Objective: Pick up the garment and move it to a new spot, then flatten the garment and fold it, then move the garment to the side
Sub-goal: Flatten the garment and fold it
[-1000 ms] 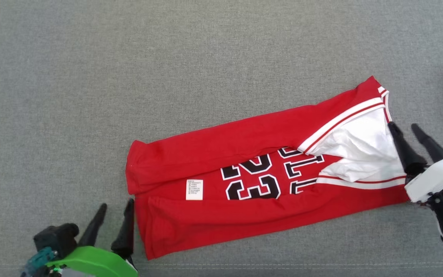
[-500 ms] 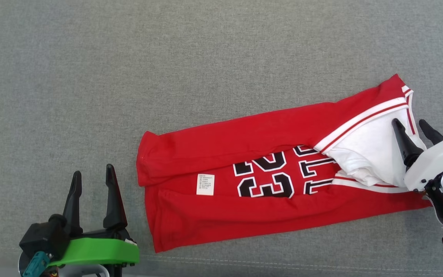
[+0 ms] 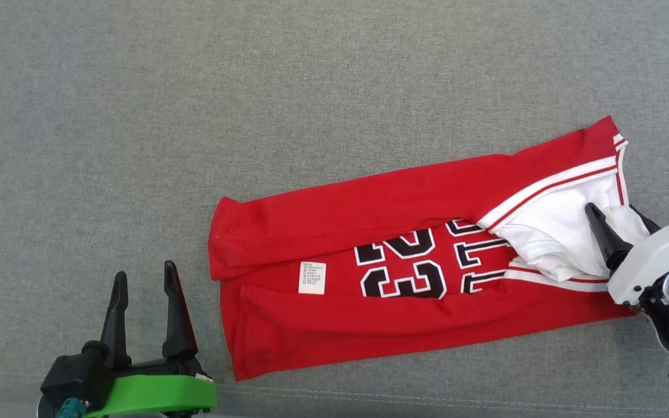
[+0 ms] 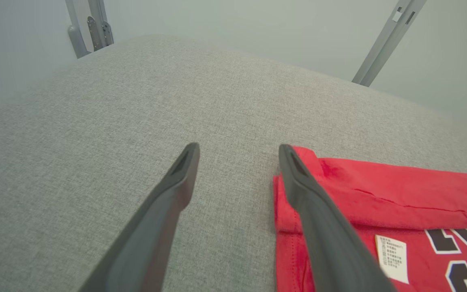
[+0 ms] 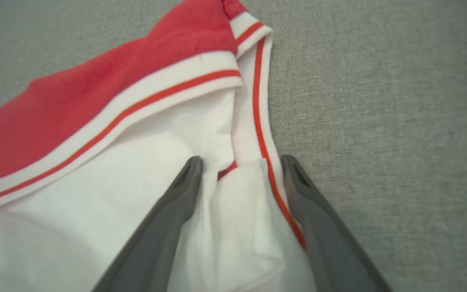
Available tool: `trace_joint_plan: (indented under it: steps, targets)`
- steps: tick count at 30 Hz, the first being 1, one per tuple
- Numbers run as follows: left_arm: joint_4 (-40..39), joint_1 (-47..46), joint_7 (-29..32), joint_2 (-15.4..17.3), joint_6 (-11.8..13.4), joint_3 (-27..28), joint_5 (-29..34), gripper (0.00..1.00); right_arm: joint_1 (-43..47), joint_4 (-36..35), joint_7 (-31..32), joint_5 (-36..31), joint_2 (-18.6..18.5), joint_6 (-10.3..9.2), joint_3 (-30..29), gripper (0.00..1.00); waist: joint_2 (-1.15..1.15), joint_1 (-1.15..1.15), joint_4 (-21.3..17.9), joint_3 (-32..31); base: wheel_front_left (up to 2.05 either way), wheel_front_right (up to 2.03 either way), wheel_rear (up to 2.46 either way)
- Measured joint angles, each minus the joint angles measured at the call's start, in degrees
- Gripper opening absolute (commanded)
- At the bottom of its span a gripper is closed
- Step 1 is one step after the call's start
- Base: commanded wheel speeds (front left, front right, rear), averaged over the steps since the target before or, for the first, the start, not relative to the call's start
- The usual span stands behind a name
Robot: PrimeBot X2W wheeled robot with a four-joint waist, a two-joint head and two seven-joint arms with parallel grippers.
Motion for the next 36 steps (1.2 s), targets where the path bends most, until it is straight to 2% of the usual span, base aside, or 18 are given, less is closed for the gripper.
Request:
trace_joint_plan:
  steps: [1, 2, 3, 4, 11, 17, 20, 23, 28, 29, 30, 36]
  targets:
    - [0.3, 0.0, 0.0, -0.5, -0.6, 0.5, 0.4, 1.00, 0.0, 0.2, 0.4, 0.6, -0.2, 0.01, 0.5, 1.00, 0.00, 0.00, 0.0, 0.0, 0.00, 0.00, 0.00]
    - [0.4, 0.0, 0.0, -1.0, -1.2, 0.9, 0.7, 1.00, -0.1, 0.3, 0.4, 1.2, -0.5, 0.00, 1.0, 0.44, 0.00, 0.00, -0.1, 0.1, 0.00, 0.00, 0.00]
    - [0.6, 0.0, 0.0, -1.3, -1.8, 1.4, 1.0, 1.00, -0.3, 0.6, 0.4, 2.2, -0.5, 0.00, 1.2, 0.28, 0.00, 0.00, -0.1, 0.1, 0.00, 0.00, 0.00]
    - [0.8, 0.0, 0.0, -1.7, -2.4, 1.9, 1.3, 1.00, -0.6, 1.0, 0.4, 3.5, -0.6, -0.01, 1.6, 0.00, 0.00, 0.00, -0.1, 0.1, 0.00, 0.00, 0.00]
    - [3.0, 0.1, 0.0, -3.1, -5.4, 4.6, 3.7, 1.00, -3.7, 5.9, -1.6, 8.9, -1.9, 0.12, 2.7, 0.00, 0.00, 0.00, -0.8, -1.4, 0.00, 0.00, 0.00]
    - [5.0, 1.0, 0.0, -3.9, -7.4, 6.7, 3.8, 1.00, -5.2, 10.2, -2.3, 10.8, -7.6, 0.02, -2.4, 0.00, 0.00, 0.00, -1.2, -5.2, 0.00, 0.00, 0.00]
    - [5.6, 2.0, 0.0, -4.0, -7.9, 7.1, 3.9, 1.00, -5.1, 10.4, -2.7, 10.9, -9.3, 0.01, -4.3, 0.00, 0.00, 0.00, -1.3, -7.2, 0.00, 0.00, 0.00]
    - [6.1, 3.3, 0.0, -4.1, -8.4, 7.1, 3.9, 1.00, -3.7, 7.2, -2.1, 11.9, -9.4, -0.04, -3.5, 0.00, 0.00, 0.00, -1.5, -9.4, 0.00, 0.00, 0.00]
    - [6.1, 5.1, 0.0, -4.2, -8.5, 6.5, 3.8, 1.00, -0.7, -4.0, -0.1, 12.7, -5.7, -0.04, 2.2, 0.00, 0.00, 0.00, -1.9, -12.9, 0.00, 0.00, 0.00]
    - [5.9, 5.2, 0.0, -4.2, -8.4, 6.2, 3.7, 1.00, -0.2, -6.0, 0.2, 12.7, -4.3, -0.04, 3.7, 0.00, 0.00, 0.00, -2.0, -13.3, 0.00, 0.00, 0.00]
    - [5.6, 5.2, 0.0, -4.2, -8.3, 5.7, 3.5, 1.00, 0.4, -9.4, 0.8, 12.2, -1.3, -0.04, 6.5, 0.00, 0.00, 0.00, -2.3, -13.7, 0.00, 0.00, 0.00]
    - [5.7, 4.4, 0.0, -4.2, -8.1, 3.3, 3.0, 1.00, 0.5, -10.7, 0.9, 8.2, 8.8, -0.04, 15.5, 0.00, 0.00, 0.00, -2.2, -12.2, 0.00, 0.00, 0.00]
